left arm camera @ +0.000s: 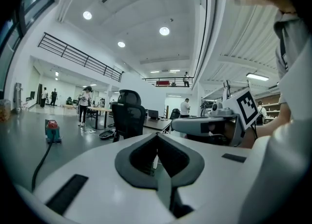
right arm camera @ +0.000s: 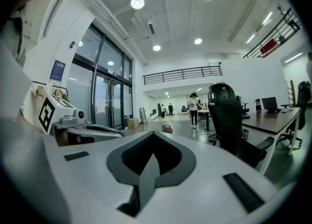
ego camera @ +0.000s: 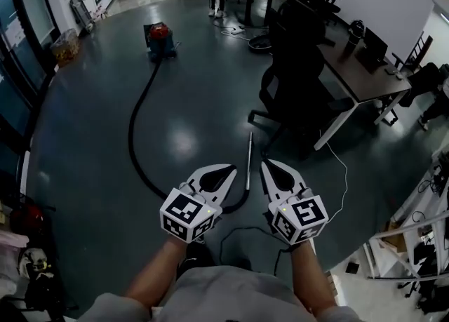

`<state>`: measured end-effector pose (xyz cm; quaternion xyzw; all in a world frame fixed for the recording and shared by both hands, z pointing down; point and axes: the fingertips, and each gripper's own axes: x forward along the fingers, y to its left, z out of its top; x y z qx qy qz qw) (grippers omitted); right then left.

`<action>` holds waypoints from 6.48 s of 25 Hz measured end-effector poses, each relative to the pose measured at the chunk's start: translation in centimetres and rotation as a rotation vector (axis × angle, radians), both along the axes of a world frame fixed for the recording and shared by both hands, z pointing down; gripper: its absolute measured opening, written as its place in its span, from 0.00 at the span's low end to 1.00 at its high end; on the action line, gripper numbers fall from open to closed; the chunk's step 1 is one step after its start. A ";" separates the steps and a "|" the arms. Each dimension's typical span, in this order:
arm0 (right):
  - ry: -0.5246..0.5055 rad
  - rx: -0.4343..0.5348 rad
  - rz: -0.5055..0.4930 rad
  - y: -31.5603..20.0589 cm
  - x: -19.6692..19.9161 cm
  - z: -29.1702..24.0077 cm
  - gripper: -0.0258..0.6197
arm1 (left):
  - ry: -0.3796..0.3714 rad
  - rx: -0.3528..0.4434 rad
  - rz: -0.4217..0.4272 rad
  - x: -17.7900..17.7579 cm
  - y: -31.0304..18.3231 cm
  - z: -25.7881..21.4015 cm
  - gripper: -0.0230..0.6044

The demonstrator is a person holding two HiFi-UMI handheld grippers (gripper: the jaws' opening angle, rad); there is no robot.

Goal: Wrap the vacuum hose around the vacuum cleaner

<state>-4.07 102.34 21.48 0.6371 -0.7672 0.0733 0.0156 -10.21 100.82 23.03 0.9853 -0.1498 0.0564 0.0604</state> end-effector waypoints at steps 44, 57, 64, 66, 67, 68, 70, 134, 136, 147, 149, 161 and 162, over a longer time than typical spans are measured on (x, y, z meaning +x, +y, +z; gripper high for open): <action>0.015 -0.035 0.082 -22.5 6.0 1.4 0.04 | -0.019 -0.022 0.047 5.7 -23.6 0.6 0.05; -0.021 -0.075 0.058 -22.5 11.1 4.4 0.04 | -0.091 -0.029 0.015 9.8 -23.4 3.1 0.05; -0.035 -0.154 0.017 -23.7 13.5 9.8 0.04 | -0.160 -0.060 -0.013 11.7 -24.6 7.9 0.05; -0.051 -0.193 0.010 -23.7 13.8 12.5 0.04 | -0.183 -0.086 -0.007 11.9 -24.5 10.0 0.05; -0.058 -0.214 0.007 -23.7 14.0 14.0 0.04 | -0.193 -0.101 -0.002 12.1 -24.5 11.3 0.05; -0.064 -0.236 0.006 -23.9 14.3 15.7 0.04 | -0.202 -0.114 0.002 12.4 -24.8 12.8 0.05; -0.070 -0.282 0.020 -24.8 15.2 19.6 0.05 | -0.220 -0.134 0.008 13.1 -26.0 16.2 0.05; -0.064 -0.951 0.371 -29.0 23.6 97.5 0.31 | -0.584 -0.322 0.281 17.5 -33.4 83.8 0.05; -0.062 -0.965 0.343 -28.9 22.5 95.3 0.31 | -0.590 -0.323 0.278 17.0 -33.4 81.6 0.05; -0.064 -0.967 0.194 -29.4 16.8 80.8 0.31 | -0.606 -0.333 0.290 15.2 -33.8 70.4 0.05; -0.048 -0.961 0.159 -29.6 16.1 78.0 0.31 | -0.609 -0.324 0.288 15.1 -34.0 68.2 0.05; 0.094 -0.845 -0.097 -34.1 10.8 59.8 0.31 | -0.628 -0.170 0.336 11.8 -38.1 53.0 0.12; 0.108 -0.839 -0.112 -34.5 10.2 58.3 0.31 | -0.626 -0.157 0.330 11.3 -38.4 51.7 0.14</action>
